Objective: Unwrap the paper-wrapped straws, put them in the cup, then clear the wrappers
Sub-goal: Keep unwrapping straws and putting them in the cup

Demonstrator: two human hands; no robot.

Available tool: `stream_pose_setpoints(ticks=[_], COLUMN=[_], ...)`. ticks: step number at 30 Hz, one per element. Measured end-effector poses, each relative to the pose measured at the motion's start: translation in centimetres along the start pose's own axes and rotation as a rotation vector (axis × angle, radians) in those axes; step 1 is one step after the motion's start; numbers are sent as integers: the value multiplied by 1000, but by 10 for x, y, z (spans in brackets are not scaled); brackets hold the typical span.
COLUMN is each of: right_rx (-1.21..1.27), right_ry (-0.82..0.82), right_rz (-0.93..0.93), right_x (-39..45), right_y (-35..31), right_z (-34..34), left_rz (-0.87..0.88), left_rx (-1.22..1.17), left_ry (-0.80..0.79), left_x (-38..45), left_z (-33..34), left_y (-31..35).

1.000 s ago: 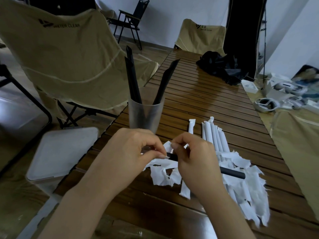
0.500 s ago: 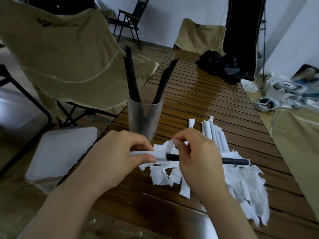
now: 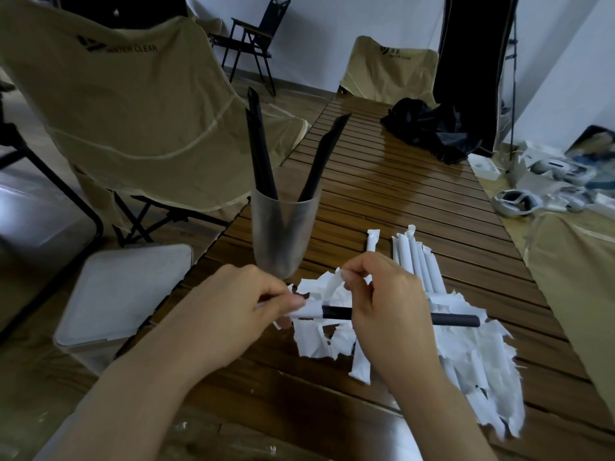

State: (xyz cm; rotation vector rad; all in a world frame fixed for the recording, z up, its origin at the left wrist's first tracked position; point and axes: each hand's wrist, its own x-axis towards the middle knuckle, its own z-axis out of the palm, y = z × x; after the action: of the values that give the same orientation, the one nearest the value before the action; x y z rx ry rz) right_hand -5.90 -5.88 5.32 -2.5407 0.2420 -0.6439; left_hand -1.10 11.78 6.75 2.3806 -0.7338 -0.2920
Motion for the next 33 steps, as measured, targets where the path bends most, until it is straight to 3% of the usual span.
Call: stream_pose_setpoints(ticks=[15, 20, 27, 33], right_rx=[-6, -37, 8, 112], right_ry=[-27, -151, -347, -319], right_rz=[208, 296, 160, -40], right_x=[1, 4, 2, 1], right_y=[4, 4, -5, -9], right_z=[1, -2, -7, -7], left_rz=[30, 22, -4, -19], left_rx=[56, 70, 117, 88], left_ry=[57, 74, 86, 155], left_x=[3, 4, 4, 3], left_z=[-4, -3, 1, -1], left_y=[1, -2, -12, -13])
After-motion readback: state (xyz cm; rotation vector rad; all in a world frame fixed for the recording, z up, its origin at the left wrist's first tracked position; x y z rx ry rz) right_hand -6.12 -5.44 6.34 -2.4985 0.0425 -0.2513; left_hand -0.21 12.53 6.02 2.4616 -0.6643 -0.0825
